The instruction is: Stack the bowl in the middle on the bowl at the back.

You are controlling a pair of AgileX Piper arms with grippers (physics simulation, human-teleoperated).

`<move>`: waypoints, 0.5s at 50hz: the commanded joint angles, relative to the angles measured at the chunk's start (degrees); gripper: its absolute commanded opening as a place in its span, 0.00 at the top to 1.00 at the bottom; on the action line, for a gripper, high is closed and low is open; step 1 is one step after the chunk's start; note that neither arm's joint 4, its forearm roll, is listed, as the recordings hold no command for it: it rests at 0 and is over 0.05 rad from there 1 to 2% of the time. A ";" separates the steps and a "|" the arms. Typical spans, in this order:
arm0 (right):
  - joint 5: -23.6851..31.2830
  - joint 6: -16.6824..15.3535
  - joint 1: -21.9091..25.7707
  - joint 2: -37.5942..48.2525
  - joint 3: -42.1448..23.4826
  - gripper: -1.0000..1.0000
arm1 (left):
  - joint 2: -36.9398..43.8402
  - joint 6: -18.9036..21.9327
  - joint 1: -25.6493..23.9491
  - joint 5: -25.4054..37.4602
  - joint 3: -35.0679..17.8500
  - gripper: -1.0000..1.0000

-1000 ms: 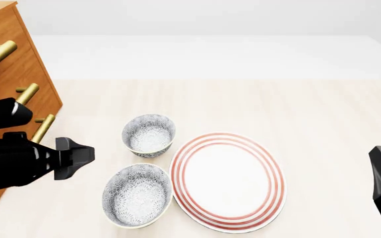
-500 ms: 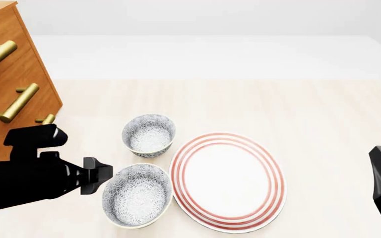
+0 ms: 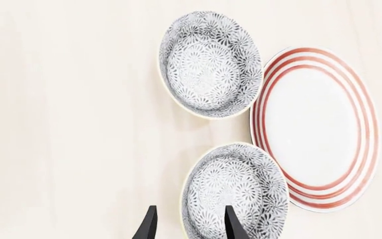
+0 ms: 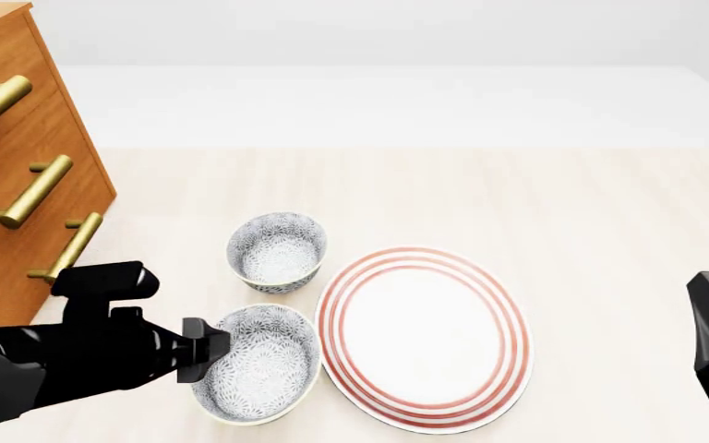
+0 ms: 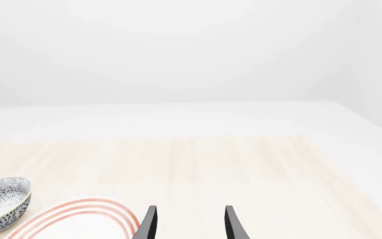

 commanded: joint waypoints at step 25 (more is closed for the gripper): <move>-0.50 -0.05 0.07 0.41 0.04 0.00 | 6.46 -2.62 -2.52 -10.16 5.42 1.00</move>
